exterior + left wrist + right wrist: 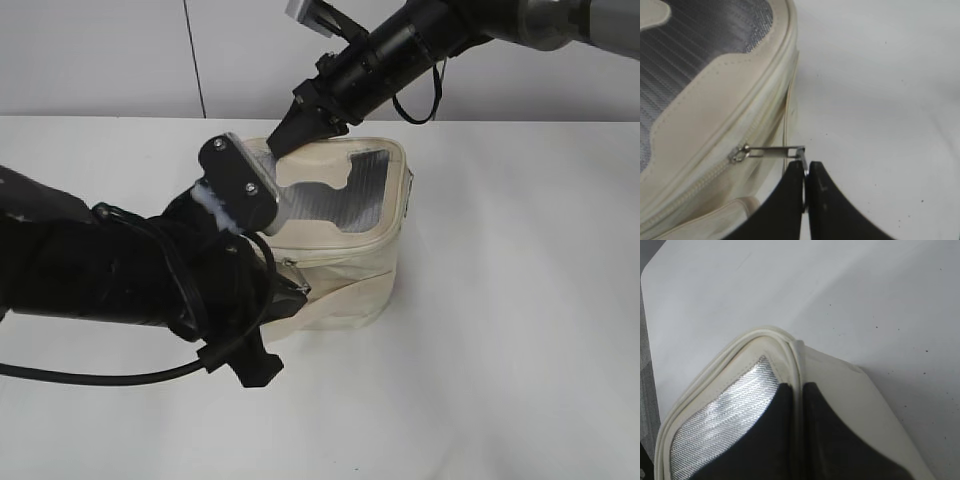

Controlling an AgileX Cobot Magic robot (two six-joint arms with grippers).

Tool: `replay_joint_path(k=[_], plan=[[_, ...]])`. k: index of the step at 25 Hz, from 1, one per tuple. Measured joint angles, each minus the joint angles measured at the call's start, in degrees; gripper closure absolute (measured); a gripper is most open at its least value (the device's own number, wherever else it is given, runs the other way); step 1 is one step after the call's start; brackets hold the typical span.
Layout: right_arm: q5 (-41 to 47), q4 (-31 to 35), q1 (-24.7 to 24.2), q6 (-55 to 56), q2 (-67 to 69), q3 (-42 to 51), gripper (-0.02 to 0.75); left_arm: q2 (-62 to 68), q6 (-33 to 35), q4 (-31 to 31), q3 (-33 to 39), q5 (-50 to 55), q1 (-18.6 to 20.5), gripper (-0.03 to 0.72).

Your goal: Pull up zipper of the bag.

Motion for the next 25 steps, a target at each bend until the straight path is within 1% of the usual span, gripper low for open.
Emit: replay_joint_path(k=[2, 3, 4, 5, 7, 8, 9, 10, 11, 12, 13, 16, 18, 19, 20, 21, 23, 25], plan=[[-0.06, -0.31, 0.00, 0.30, 0.00, 0.00, 0.680, 0.00, 0.00, -0.57, 0.00, -0.06, 0.00, 0.675], [-0.06, -0.31, 0.00, 0.43, 0.00, 0.00, 0.656, 0.00, 0.00, -0.73, 0.00, -0.06, 0.00, 0.671], [-0.14, -0.44, -0.14, 0.55, -0.22, 0.00, 0.621, -0.06, 0.00, -0.96, 0.00, 0.01, 0.00, 0.657], [-0.14, -0.57, -0.30, 0.76, -0.52, -0.06, 0.560, -0.27, 0.00, -1.32, 0.00, 0.30, -0.04, 0.636], [0.38, -1.13, -1.02, 2.26, -1.42, -0.65, 0.409, -1.53, -1.50, -1.57, 0.00, 0.42, -0.12, 0.556], [0.87, -1.61, -1.67, 3.63, -2.23, -0.93, 0.352, -2.62, -3.59, -1.57, 0.00, 0.42, -0.12, 0.505], [1.62, -2.31, -2.37, 5.16, -3.25, -1.19, 0.307, -4.28, -5.93, -1.50, 0.00, 0.91, 0.26, 0.461], [2.43, -3.27, -3.36, 6.48, -4.20, -1.31, 0.284, -6.15, -8.33, -1.24, 0.00, 2.46, 1.12, 0.410], [3.00, -4.63, -4.45, 8.06, -5.38, -1.32, 0.276, -7.77, -10.37, -0.61, 0.00, 5.12, 2.55, 0.369], [3.65, -5.83, -5.44, 9.44, -6.49, -1.38, 0.276, -9.66, -12.81, 0.30, 0.00, 8.78, 4.24, 0.345], [4.41, -6.74, -6.72, 10.71, -7.39, -1.38, 0.280, -11.28, -15.16, 1.33, 0.00, 12.09, 6.90, 0.328], [5.51, -7.91, -10.70, 13.36, -10.48, 0.55, 0.311, -13.04, -19.47, 6.99, -0.89, 23.75, 17.57, 0.309], [5.51, -7.34, -13.42, 13.42, -13.12, 5.34, 0.329, -11.26, -20.33, 10.87, -4.08, 29.25, 25.33, 0.305], [5.04, -6.60, -14.54, 12.66, -14.94, 9.40, 0.335, -9.74, -20.73, 12.85, -7.09, 31.72, 27.60, 0.304], [3.61, -5.82, -15.67, 11.25, -16.82, 14.45, 0.339, -7.31, -21.14, 14.54, -10.81, 33.71, 29.28, 0.303], [0.69, -4.64, -16.51, 9.61, -19.48, 20.37, 0.341, -4.37, -21.76, 16.70, -15.15, 36.03, 29.99, 0.303], [-7.89, -1.89, -17.19, 4.26, -25.90, 32.77, 0.344, 2.13, -23.92, 20.83, -24.03, 41.13, 29.90, 0.303], [-17.99, 4.00, -17.10, -3.34, -31.99, 45.55, 0.346, 10.07, -25.62, 23.36, -33.45, 46.08, 28.84, 0.300]])
